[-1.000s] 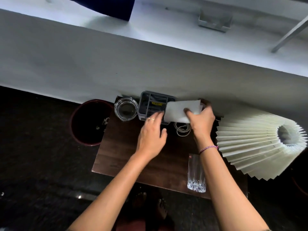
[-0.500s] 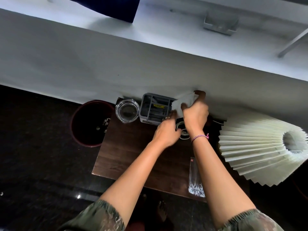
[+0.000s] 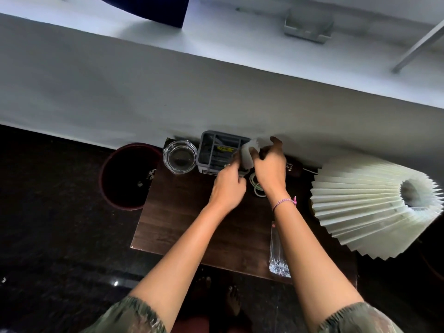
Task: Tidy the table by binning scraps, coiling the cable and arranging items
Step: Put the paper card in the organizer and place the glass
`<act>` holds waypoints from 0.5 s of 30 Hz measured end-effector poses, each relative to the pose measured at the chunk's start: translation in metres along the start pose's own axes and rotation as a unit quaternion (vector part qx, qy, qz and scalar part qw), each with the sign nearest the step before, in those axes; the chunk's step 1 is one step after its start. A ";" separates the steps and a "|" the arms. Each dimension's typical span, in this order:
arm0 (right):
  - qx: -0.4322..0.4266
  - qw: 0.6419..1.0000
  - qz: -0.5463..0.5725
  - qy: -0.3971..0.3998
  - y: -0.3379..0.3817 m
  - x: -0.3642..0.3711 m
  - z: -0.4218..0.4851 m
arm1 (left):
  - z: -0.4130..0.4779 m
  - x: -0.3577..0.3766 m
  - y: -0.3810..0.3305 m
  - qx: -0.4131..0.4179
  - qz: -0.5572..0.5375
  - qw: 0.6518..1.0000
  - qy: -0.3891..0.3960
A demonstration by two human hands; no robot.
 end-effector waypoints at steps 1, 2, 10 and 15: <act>-0.004 1.000 -0.001 -0.022 -0.004 -0.008 -0.009 | -0.006 0.001 0.001 0.000 0.000 1.000 -0.007; -0.009 0.999 -0.006 -0.044 -0.008 -0.015 -0.019 | -0.012 0.003 0.001 -0.001 0.000 1.000 -0.013; -0.026 0.995 -0.006 -0.092 -0.067 -0.052 -0.129 | -0.083 0.054 0.019 -0.072 -0.048 0.996 0.021; 0.056 0.983 -0.028 -0.173 -0.122 -0.089 -0.153 | -0.113 0.100 0.034 -0.164 -0.031 0.980 0.109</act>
Point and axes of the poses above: each hand's wrist, its own z-axis towards the middle knuckle, its own x-axis out of the palm, y = z × x, the point moved 7 cm from there along z, towards the middle knuckle, and after that the axes turned 4 degrees about -y, right-handed, at the moved point
